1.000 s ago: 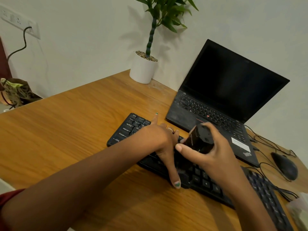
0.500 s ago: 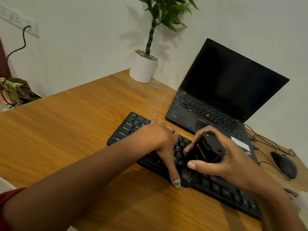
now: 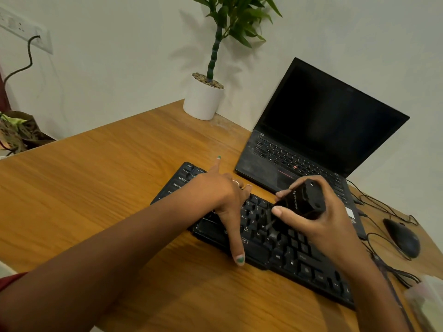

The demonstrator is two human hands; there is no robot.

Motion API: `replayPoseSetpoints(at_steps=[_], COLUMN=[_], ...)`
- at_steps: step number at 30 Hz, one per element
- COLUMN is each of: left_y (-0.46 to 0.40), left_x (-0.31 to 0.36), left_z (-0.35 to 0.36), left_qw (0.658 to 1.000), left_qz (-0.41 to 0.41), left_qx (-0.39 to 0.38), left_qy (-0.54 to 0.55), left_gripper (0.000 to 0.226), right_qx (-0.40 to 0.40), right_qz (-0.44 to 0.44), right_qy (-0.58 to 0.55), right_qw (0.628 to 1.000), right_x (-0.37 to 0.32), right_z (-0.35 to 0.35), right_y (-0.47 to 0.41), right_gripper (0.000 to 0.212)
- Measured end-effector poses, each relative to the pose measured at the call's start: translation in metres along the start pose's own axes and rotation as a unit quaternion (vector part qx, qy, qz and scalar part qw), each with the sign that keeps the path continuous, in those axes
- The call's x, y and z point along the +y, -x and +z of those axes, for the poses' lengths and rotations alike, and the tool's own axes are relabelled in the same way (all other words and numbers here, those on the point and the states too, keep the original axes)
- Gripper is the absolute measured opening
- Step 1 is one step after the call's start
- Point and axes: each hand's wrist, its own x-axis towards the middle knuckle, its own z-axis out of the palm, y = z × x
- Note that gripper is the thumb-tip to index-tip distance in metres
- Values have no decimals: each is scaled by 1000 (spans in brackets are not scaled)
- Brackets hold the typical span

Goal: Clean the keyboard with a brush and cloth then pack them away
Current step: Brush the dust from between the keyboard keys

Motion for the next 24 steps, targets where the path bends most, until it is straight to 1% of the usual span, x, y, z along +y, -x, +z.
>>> replayPoseSetpoints(at_steps=[1,4,5,6,9,10,12,14,16,18,21,24], left_y=[0,0,0,0,0,1,0,-2,-3,-4,-6,-4], left_x=[-1,-1,-1,-2,-5,-5,-5,-6,-8,-10,-9,-10], left_z=[0,1,0,0,-2,-2,-2,-1,0,0,1,-1], left_qw=[1000,1000,1000,1000,1000,1000,1000,1000,999,999,998,998], left_qz=[-4,-13,-11,-8,-1,1,6,12,17,22,26,25], left_qx=[-1,-5,-6,-5,-3,-3,-3,-2,1,0,1,0], left_qy=[-6,-13,-13,-13,-9,-6,7,20,34,48,49,55], left_gripper=[140,140,140,139,138,137,137,137,137,137,136,135], right_qx=[-15,-126,-134,-117,8,28,10,-6,24,50,59,59], right_qz=[9,38,40,34,20,24,37,43,44,49,43,8], right_qy=[-23,-113,-117,-105,-51,-55,-51,-9,35,55,66,73], right_qw=[1000,985,983,987,998,998,998,999,998,996,995,996], right_x=[1,-6,-8,-9,-6,-6,-8,-8,-1,9,17,20], right_z=[0,-1,0,2,13,16,15,12,11,11,12,20], right_y=[0,2,2,1,-3,-3,-5,-14,-29,-43,-58,-65], right_gripper=[54,53,53,53,50,48,47,47,51,54,53,47])
